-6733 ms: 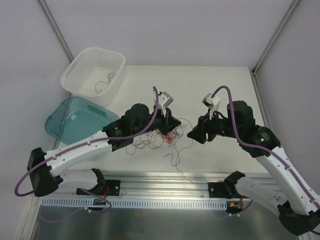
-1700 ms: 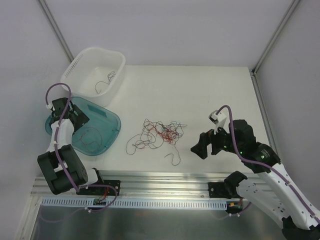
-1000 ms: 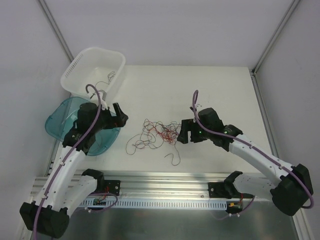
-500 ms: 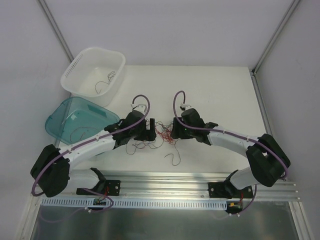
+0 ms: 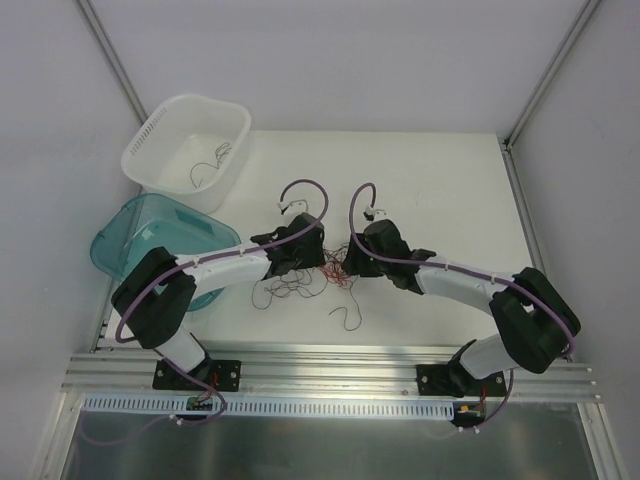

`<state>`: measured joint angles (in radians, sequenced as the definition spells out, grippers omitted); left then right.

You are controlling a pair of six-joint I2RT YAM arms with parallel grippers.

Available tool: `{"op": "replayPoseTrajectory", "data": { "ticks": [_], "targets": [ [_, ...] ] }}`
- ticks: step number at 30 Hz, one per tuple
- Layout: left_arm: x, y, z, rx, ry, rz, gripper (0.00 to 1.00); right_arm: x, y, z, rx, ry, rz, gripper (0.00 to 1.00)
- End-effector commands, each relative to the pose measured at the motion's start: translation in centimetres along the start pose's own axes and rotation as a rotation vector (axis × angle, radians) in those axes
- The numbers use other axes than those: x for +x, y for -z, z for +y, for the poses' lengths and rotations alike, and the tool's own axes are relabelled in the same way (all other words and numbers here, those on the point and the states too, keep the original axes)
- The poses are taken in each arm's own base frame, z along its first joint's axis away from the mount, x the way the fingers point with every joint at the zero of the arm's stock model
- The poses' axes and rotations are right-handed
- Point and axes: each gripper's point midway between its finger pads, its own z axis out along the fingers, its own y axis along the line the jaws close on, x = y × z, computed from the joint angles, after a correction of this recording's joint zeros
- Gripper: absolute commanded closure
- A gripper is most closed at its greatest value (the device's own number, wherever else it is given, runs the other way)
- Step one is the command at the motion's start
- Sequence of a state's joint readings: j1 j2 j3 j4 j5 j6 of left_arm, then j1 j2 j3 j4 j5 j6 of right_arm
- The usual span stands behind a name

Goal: Untangle the cables

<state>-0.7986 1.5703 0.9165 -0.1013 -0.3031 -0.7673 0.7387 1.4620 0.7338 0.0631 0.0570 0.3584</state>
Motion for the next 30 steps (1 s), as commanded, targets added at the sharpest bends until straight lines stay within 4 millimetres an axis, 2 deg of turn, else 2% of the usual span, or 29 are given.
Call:
{"op": "replayPoseTrajectory", "data": {
  "ticks": [1, 3, 4, 6, 7, 8, 10, 11, 12, 13, 14, 15, 17, 18, 19, 20, 21, 22, 27, 28, 29, 30],
  "targets": [
    [-1.1, -0.7, -0.8, -0.026, 0.054, -0.051, 0.50, -1.0, -0.3, 0.8, -0.023, -0.029, -0.054, 0.50],
    [-0.8, -1.1, -0.6, -0.043, 0.050, -0.049, 0.61, -0.7, -0.5, 0.6, -0.020, -0.030, -0.048, 0.51],
    [-0.7, -1.2, -0.5, -0.045, 0.046, -0.045, 0.76, -0.6, -0.7, 0.6, -0.018, -0.030, -0.046, 0.52],
    [-0.7, -1.0, -0.5, -0.045, 0.041, -0.045, 0.89, -0.6, -0.8, 0.2, -0.004, -0.034, -0.052, 0.55],
    [-0.7, -0.8, -0.3, -0.045, 0.032, -0.045, 1.00, -0.5, -0.8, 0.1, 0.000, -0.031, -0.054, 0.59],
    [-1.1, -0.3, -0.5, -0.033, 0.032, -0.057, 1.00, -0.5, -0.8, -0.1, 0.008, -0.031, -0.056, 0.61],
    [-1.5, 0.4, -0.3, -0.024, 0.004, -0.070, 1.00, -0.7, -0.5, -0.8, 0.036, -0.027, -0.069, 0.72],
    [-2.3, 1.4, -0.6, -0.004, -0.001, -0.090, 1.00, -0.9, -0.3, -1.3, 0.057, -0.022, -0.081, 0.77],
    [-2.5, 1.9, -0.6, 0.005, -0.012, -0.097, 1.00, -0.8, 0.0, -1.8, 0.080, -0.019, -0.075, 0.83],
    [-2.8, 2.4, -0.5, 0.014, -0.043, -0.103, 1.00, -1.5, 0.6, -2.2, 0.092, -0.023, -0.097, 0.95],
    [-3.5, 3.6, -0.7, 0.036, -0.055, -0.118, 1.00, -1.7, 1.0, -2.9, 0.114, -0.018, -0.104, 0.99],
    [-4.0, 4.3, -0.8, 0.047, -0.089, -0.126, 1.00, -1.4, 1.5, -4.2, 0.166, -0.012, -0.096, 0.99],
    [-5.2, 6.3, -0.8, 0.076, -0.104, -0.154, 1.00, -2.6, 3.1, -6.5, 0.236, -0.026, -0.126, 0.99],
    [-5.5, 6.9, -0.6, 0.092, -0.119, -0.139, 1.00, -2.0, 3.9, -7.8, 0.275, -0.028, -0.107, 0.99],
    [-6.3, 8.2, -0.7, 0.122, -0.114, -0.154, 1.00, -2.7, 4.7, -9.4, 0.317, -0.050, -0.124, 0.99],
    [-6.6, 8.8, -0.4, 0.135, -0.112, -0.152, 1.00, -3.6, 6.2, -10.0, 0.326, -0.061, -0.164, 0.99],
    [-6.7, 9.4, -0.1, 0.148, -0.122, -0.140, 1.00, -3.3, 7.1, -11.2, 0.361, -0.057, -0.148, 0.99],
    [-7.5, 10.5, 0.1, 0.177, -0.107, -0.148, 1.00, -3.9, 8.1, -12.7, 0.397, -0.087, -0.164, 0.99],
    [-8.6, 12.9, 2.0, 0.227, -0.085, -0.158, 1.00, -5.8, 14.1, -15.6, 0.478, -0.106, -0.235, 0.99],
    [-8.8, 13.6, 2.5, 0.229, -0.082, -0.163, 1.00, -6.1, 15.1, -16.7, 0.509, -0.120, -0.244, 0.99],
    [-9.1, 13.6, 3.5, 0.199, -0.074, -0.171, 1.00, -7.0, 16.2, -16.6, 0.503, -0.130, -0.267, 0.99],
    [-9.3, 13.9, 4.0, 0.182, -0.085, -0.178, 1.00, -6.9, 17.1, -16.8, 0.509, -0.137, -0.259, 0.99]
  ]
}}
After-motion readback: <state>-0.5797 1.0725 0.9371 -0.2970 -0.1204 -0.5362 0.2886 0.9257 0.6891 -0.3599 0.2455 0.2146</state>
